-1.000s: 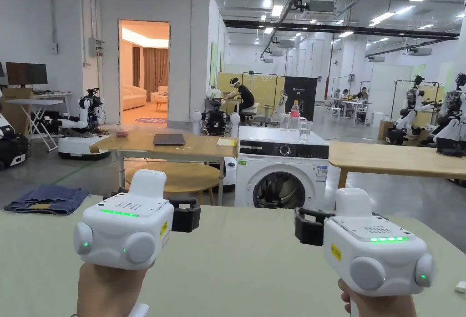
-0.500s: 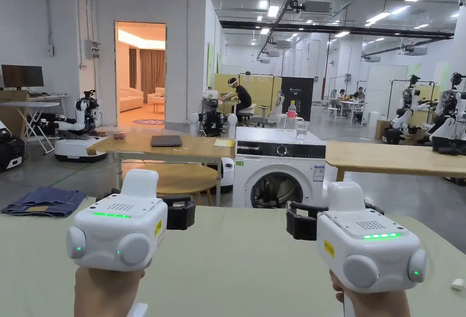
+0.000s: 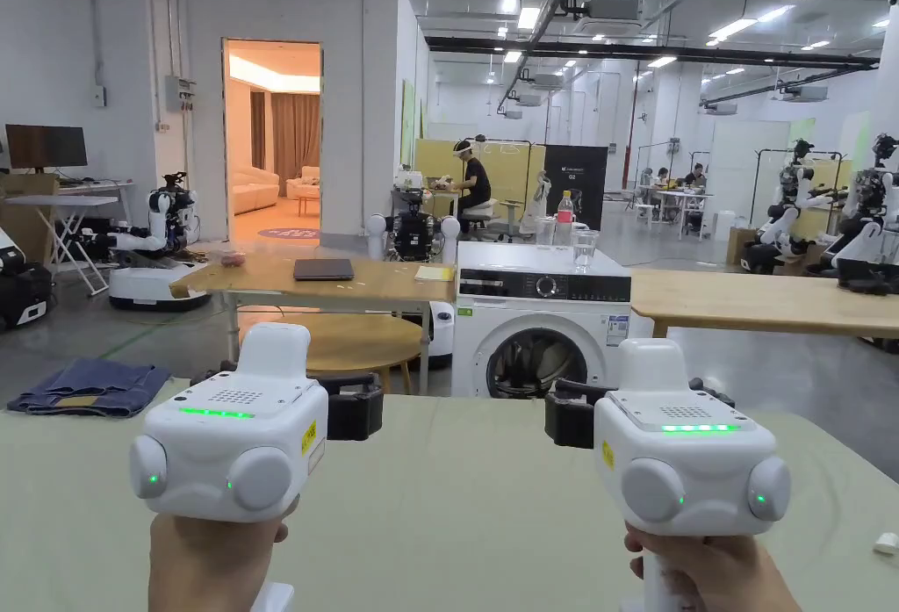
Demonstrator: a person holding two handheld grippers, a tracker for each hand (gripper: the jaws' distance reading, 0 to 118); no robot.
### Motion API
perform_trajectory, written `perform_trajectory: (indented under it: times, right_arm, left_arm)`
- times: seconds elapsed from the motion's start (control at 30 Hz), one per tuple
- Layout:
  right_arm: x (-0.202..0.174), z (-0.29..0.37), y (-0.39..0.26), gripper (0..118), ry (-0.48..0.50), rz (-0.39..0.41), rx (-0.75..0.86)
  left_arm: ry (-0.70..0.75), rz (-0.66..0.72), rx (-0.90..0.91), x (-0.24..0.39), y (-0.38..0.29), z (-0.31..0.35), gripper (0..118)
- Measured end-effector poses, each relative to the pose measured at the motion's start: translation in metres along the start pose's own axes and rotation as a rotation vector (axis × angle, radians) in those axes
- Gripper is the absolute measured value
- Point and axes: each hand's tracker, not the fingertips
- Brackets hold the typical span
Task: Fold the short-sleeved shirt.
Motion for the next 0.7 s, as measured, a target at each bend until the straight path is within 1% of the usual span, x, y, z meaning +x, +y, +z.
perform_trajectory:
  times: [0.07, 0.13, 0.17, 0.23, 0.37, 0.53, 0.6, 0.7]
  right_arm:
    - [-0.003, 0.000, -0.001, 112, -0.060, -0.004, -0.017]
    - [-0.004, 0.000, 0.000, 112, -0.058, -0.005, -0.031]
    - [-0.004, 0.000, 0.000, 112, -0.048, -0.006, -0.036]
    - [-0.003, 0.003, -0.001, 112, 0.036, -0.004, -0.057]
    - [-0.007, 0.006, 0.002, 112, 0.030, -0.027, -0.085]
    - [-0.015, 0.008, 0.004, 112, -0.004, -0.011, -0.098]
    - [-0.016, 0.011, 0.004, 112, 0.002, 0.000, -0.081]
    - [-0.016, 0.012, 0.005, 112, 0.024, -0.008, -0.070]
  left_arm:
    - [0.003, 0.003, -0.001, 0.000, 0.000, 0.000, 118]
    - [0.001, 0.004, -0.005, -0.002, -0.001, -0.001, 118]
    - [0.003, 0.003, -0.005, -0.002, -0.001, -0.001, 118]
    - [0.003, 0.006, -0.006, -0.002, -0.002, 0.000, 118]
    - [0.002, 0.016, -0.008, -0.004, -0.003, 0.000, 118]
    - [0.003, 0.015, -0.012, -0.004, -0.004, -0.001, 118]
    - [0.003, 0.019, -0.010, -0.004, -0.004, -0.001, 118]
    - [0.001, 0.026, -0.014, -0.004, -0.005, -0.002, 118]
